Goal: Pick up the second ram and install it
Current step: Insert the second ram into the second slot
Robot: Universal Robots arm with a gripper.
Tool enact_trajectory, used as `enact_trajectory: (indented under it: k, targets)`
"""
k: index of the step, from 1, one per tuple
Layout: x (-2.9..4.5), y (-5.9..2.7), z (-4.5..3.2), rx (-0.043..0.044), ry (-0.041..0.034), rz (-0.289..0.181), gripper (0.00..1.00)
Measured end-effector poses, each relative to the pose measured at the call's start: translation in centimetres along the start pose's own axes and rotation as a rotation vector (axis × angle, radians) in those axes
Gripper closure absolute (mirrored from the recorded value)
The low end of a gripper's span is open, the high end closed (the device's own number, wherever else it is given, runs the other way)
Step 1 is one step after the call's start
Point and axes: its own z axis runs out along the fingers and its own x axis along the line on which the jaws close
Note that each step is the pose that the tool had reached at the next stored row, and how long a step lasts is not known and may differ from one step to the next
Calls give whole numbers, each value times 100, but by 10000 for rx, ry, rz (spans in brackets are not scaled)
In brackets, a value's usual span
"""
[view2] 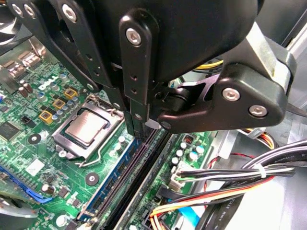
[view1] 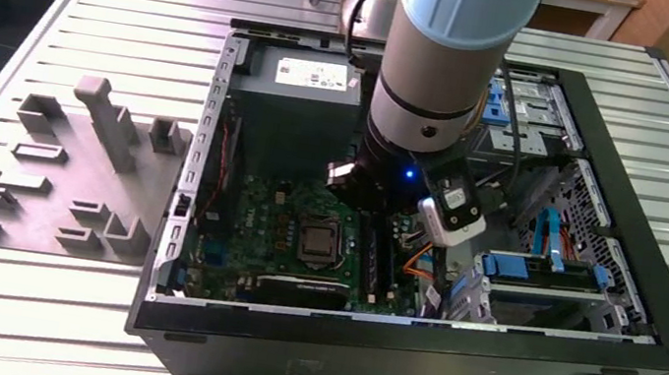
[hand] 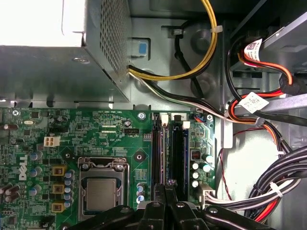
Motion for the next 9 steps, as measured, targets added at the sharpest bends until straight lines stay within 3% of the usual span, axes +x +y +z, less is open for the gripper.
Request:
enact_trajectory:
  k: [9]
  targets:
    - [-12,0,0,2,-6,95,88]
